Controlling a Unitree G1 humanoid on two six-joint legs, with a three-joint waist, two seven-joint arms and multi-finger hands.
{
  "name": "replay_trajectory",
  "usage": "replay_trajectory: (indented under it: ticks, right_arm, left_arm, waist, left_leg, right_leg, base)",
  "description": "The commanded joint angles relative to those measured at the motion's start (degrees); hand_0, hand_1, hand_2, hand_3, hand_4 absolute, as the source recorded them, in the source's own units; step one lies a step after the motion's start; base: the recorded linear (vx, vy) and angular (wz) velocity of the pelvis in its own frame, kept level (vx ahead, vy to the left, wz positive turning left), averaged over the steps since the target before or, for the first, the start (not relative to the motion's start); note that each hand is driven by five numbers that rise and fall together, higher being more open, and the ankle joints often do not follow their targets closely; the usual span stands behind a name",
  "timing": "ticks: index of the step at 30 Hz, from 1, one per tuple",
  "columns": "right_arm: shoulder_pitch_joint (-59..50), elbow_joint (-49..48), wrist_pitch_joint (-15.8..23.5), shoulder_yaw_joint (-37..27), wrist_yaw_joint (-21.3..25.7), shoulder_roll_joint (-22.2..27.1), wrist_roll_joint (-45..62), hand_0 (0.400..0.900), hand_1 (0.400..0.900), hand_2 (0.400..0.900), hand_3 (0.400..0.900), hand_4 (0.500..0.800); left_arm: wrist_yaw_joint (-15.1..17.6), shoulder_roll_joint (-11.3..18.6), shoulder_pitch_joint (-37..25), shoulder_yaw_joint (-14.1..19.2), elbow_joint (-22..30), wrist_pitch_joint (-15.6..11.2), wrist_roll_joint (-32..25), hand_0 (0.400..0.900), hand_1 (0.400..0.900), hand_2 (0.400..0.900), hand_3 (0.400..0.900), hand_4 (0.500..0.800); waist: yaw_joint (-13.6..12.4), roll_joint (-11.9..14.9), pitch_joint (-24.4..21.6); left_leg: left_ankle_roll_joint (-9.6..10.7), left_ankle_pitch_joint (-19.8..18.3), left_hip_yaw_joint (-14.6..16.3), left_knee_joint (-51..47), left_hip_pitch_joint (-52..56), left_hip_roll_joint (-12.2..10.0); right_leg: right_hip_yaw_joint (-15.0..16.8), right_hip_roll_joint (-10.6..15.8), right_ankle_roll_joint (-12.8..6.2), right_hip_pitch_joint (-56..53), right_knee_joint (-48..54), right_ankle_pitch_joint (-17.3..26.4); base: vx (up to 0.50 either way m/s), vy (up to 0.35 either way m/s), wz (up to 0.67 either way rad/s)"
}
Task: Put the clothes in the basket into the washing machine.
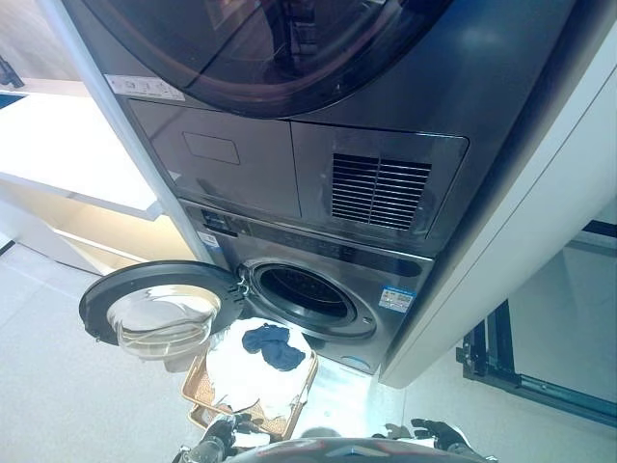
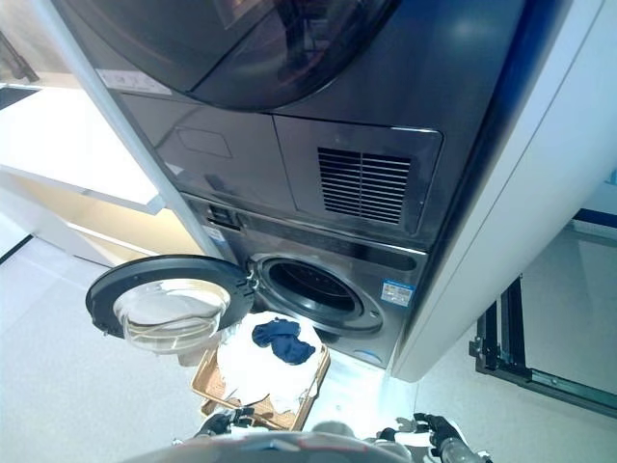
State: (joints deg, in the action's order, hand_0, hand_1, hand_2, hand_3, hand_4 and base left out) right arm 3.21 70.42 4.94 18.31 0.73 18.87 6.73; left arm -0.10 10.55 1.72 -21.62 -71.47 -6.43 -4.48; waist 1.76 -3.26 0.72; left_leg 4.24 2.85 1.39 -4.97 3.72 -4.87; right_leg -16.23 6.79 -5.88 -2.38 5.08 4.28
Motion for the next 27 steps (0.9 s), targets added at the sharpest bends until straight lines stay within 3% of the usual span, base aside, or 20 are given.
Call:
replay_trajectory:
  ticks: [1, 4, 7, 8, 9, 10, 13, 15, 18, 21, 23, 27]
  right_arm:
    - [-2.8, 2.69, 1.0, 1.24, 0.18, -1.6, 0.24, 0.9, 0.9, 0.9, 0.9, 0.8]
    - [-3.2, 2.45, 1.01, 1.74, 0.5, -1.73, 0.05, 0.9, 0.9, 0.9, 0.9, 0.8]
    - [-3.02, 1.2, 0.88, 1.86, 0.44, -1.22, 0.16, 0.9, 0.9, 0.9, 0.9, 0.8]
    - [-2.53, 0.22, 0.76, 1.8, 0.39, -0.85, 0.03, 0.9, 0.9, 0.9, 0.9, 0.8]
    - [-2.45, 0.16, 0.73, 1.81, 0.38, -0.86, 0.03, 0.9, 0.9, 0.9, 0.9, 0.8]
    - [-1.61, -1.77, 0.63, 1.83, 0.13, -0.31, -0.31, 0.9, 0.9, 0.9, 0.9, 0.8]
    - [-0.75, -3.94, 0.35, 1.24, 0.02, 0.39, -0.5, 0.9, 0.9, 0.9, 0.9, 0.8]
    - [-1.34, -2.34, 0.51, 0.68, 0.02, -0.13, -0.13, 0.9, 0.9, 0.9, 0.9, 0.8]
    - [-1.9, -0.33, 0.96, 0.22, 0.2, -0.34, 0.29, 0.9, 0.9, 0.9, 0.9, 0.8]
    - [-2.33, -0.44, 1.39, 0.19, 0.59, -0.05, 0.71, 0.9, 0.9, 0.9, 0.9, 0.8]
    - [-2.89, -1.38, 1.99, -0.46, 0.83, 0.89, 2.31, 0.9, 0.9, 0.9, 0.9, 0.8]
    - [-4.71, -1.22, 2.33, -1.9, 0.92, 2.58, 5.4, 0.9, 0.9, 0.9, 0.9, 0.8]
  left_arm:
    - [1.23, 1.41, -3.82, 1.56, -1.9, -1.98, 1.17, 0.9, 0.9, 0.9, 0.9, 0.8]
    - [1.64, 1.63, -4.44, 1.33, -1.24, -1.83, 1.6, 0.9, 0.9, 0.9, 0.9, 0.8]
    - [1.3, 2.49, -3.62, 0.59, 4.66, -1.82, 0.32, 0.9, 0.9, 0.9, 0.9, 0.8]
    - [0.87, 3.1, -2.68, 0.21, 8.82, -1.9, -0.8, 0.9, 0.9, 0.9, 0.9, 0.8]
    - [0.85, 3.18, -2.55, 0.19, 9.0, -1.79, -0.83, 0.9, 0.9, 0.9, 0.9, 0.8]
    - [-0.1, 4.3, -0.94, -0.41, 14.74, -1.63, -1.78, 0.9, 0.9, 0.9, 0.9, 0.8]
    - [-0.54, 6.28, 1.03, -0.54, 20.93, -1.31, -1.78, 0.9, 0.9, 0.9, 0.9, 0.8]
    - [0.35, 5.34, -0.06, -1.03, 13.76, -1.29, 1.72, 0.9, 0.9, 0.9, 0.9, 0.8]
    - [2.24, 4.9, -2.07, -2.22, 9.18, -2.49, 6.22, 0.9, 0.9, 0.9, 0.9, 0.8]
    - [2.5, 6.1, -4.08, -5.13, 12.16, -3.44, 9.66, 0.9, 0.9, 0.9, 0.9, 0.8]
    - [2.8, 9.55, -5.99, -8.92, 18.63, -4.59, 14.93, 0.9, 0.9, 0.9, 0.9, 0.8]
    - [3.4, 14.59, -9.31, -12.65, 25.47, -5.87, 19.86, 0.9, 0.9, 0.9, 0.9, 0.8]
  waist:
    - [0.41, 3.27, 0.2]
    - [0.48, 3.43, 0.18]
    - [0.34, 3.15, 0.27]
    - [0.32, 3.03, 0.33]
    - [0.32, 3.05, 0.28]
    - [0.3, 2.83, 0.47]
    - [0.33, 2.64, 0.63]
    - [0.38, 2.79, 0.77]
    - [0.57, 2.92, 1.2]
    - [0.78, 2.95, 1.56]
    - [1.04, 3.03, 2.58]
    - [1.23, 3.18, 4.3]
  left_leg:
    - [-0.74, -0.93, -0.05, -0.03, -1.79, 2.18]
    - [-0.73, -1.04, 0.1, -0.03, -1.61, 2.19]
    - [-0.77, -1.06, 0.04, -0.03, -1.54, 2.17]
    - [-0.78, -1.01, 0.03, -0.03, -1.6, 2.14]
    - [-0.78, -1.01, 0.03, -0.03, -1.6, 2.14]
    - [-0.83, -0.91, 0.05, -0.03, -1.71, 2.18]
    - [-0.88, -0.77, -0.02, -0.03, -1.96, 2.2]
    - [-0.86, -0.69, -0.04, -0.03, -2.13, 2.19]
    - [-0.73, -0.59, -0.1, -0.03, -2.52, 2.16]
    - [-0.69, -0.52, -0.07, -0.03, -3.02, 2.12]
    - [-0.53, -0.08, -0.13, -0.03, -4.33, 2.04]
    - [-0.38, 0.68, 0.11, -0.03, -6.95, 1.93]
  right_leg:
    - [2.69, 0.33, -2.98, -0.82, -1.56, -0.3]
    - [2.8, 0.35, -3.0, -0.9, -1.53, -0.31]
    - [2.74, 0.4, -3.02, -1.05, -1.46, -0.3]
    - [2.71, 0.42, -3.03, -1.02, -1.47, -0.28]
    - [2.71, 0.42, -3.03, -1.02, -1.47, -0.28]
    - [2.54, 0.42, -3.06, -0.93, -1.49, -0.23]
    - [2.48, 0.41, -3.15, -0.72, -1.47, -0.12]
    - [2.42, 0.42, -3.17, -0.57, -1.45, -0.15]
    - [2.56, 0.37, -3.19, -0.02, -1.45, -0.02]
    - [2.82, 0.3, -3.23, 0.57, -1.47, 0.05]
    - [2.97, 0.21, -3.33, 1.93, -1.63, 0.33]
    - [3.14, 0.14, -3.55, 4.94, -1.89, 1.05]
  base:
    - [0.0, 0.0, 0.0]
    - [0.0, 0.0, 0.0]
    - [0.0, 0.003, 0.01]
    - [0.0, 0.0, 0.0]
    - [0.0, 0.0, 0.0]
    - [0.0, 0.0, 0.0]
    - [0.0, 0.0, 0.0]
    - [0.0, 0.0, 0.0]
    - [-0.01, -0.003, -0.01]
    - [-0.02, -0.007, -0.04]
    - [-0.07, -0.013, -0.02]
    - [-0.07, -0.018, -0.03]
